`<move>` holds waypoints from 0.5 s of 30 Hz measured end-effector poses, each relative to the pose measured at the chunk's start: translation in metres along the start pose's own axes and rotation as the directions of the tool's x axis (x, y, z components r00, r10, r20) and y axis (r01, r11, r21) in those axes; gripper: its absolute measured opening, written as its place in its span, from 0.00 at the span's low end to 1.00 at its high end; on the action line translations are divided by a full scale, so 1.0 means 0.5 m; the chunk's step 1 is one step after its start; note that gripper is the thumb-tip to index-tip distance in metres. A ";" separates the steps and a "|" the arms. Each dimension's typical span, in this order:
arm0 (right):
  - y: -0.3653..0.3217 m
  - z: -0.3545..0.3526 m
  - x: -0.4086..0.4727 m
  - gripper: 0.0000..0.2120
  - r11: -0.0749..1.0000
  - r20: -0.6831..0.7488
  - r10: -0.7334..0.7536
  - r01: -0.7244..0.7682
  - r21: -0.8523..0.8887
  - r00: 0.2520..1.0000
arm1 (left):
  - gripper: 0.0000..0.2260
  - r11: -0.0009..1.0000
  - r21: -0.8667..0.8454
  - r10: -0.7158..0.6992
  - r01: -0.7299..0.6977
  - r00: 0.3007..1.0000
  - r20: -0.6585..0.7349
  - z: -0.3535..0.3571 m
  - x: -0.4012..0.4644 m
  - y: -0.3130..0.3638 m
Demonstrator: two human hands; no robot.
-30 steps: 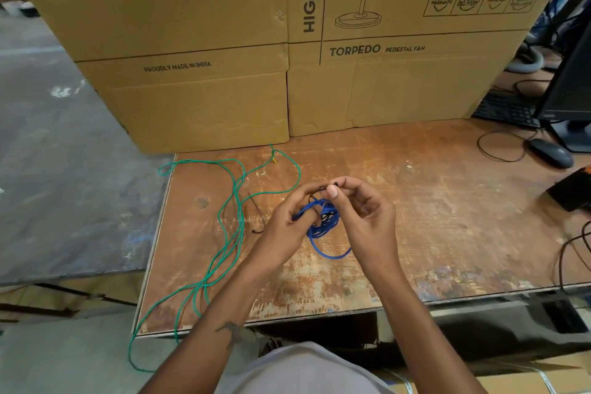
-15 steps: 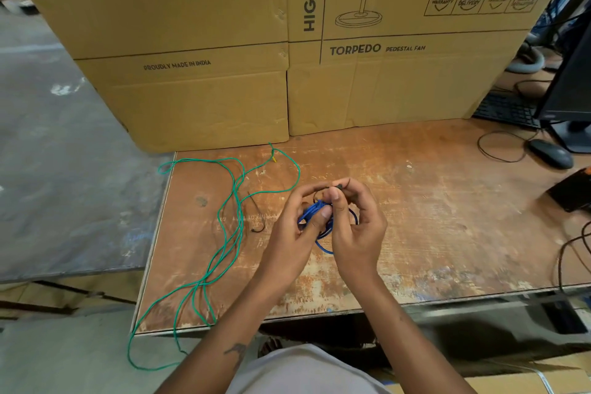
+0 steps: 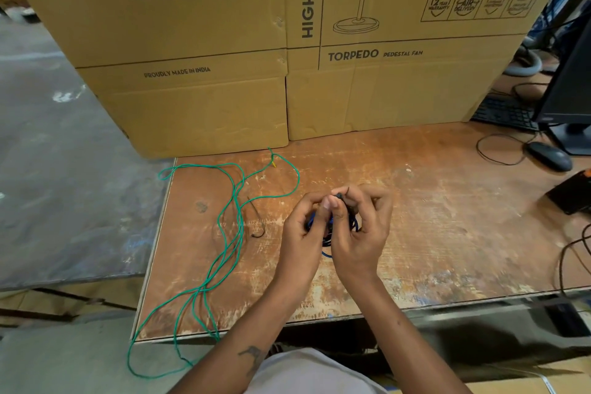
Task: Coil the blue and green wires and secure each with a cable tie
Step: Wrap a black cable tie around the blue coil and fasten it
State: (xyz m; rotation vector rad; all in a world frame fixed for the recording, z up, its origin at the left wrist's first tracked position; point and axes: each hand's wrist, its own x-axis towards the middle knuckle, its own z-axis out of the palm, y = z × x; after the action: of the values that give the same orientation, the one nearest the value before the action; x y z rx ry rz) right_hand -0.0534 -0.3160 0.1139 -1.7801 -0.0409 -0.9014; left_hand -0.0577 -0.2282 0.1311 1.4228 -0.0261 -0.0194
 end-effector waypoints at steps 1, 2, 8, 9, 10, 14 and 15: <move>-0.004 0.000 0.001 0.04 1.000 0.004 0.017 -0.017 0.003 1.000 | 0.09 1.000 -0.016 0.002 -0.002 1.000 -0.015 -0.001 0.001 -0.001; -0.008 0.000 0.002 0.04 0.999 0.010 0.033 -0.033 0.007 0.999 | 0.09 1.000 -0.022 0.014 -0.015 1.000 -0.028 -0.004 0.002 -0.002; -0.029 -0.012 0.003 0.05 0.991 0.048 0.124 -0.126 0.052 0.991 | 0.06 0.994 0.062 0.102 -0.095 0.987 -0.123 -0.024 0.017 -0.004; -0.032 -0.013 0.005 0.05 0.988 0.062 0.141 -0.144 0.059 0.988 | 0.05 0.992 0.078 0.110 -0.100 0.984 -0.139 -0.029 0.019 -0.006; -0.035 -0.015 0.006 0.05 0.983 0.076 0.162 -0.168 0.070 0.984 | 0.04 0.990 0.095 0.116 -0.102 0.981 -0.155 -0.033 0.022 -0.006; -0.039 -0.021 0.012 0.07 0.964 0.113 0.229 -0.241 0.110 0.967 | 0.03 0.987 0.126 0.125 -0.103 0.975 -0.182 -0.049 0.029 -0.002; -0.038 -0.023 0.013 0.07 0.961 0.122 0.236 -0.250 0.116 0.964 | 0.03 0.986 0.130 0.126 -0.104 0.976 -0.177 -0.053 0.032 0.001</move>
State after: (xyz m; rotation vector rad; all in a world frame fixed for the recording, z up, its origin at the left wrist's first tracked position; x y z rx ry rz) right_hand -0.0632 -0.3202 0.1343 -1.6668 0.0482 -0.6126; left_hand -0.0411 -0.2026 0.1276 1.5360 0.0446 0.2135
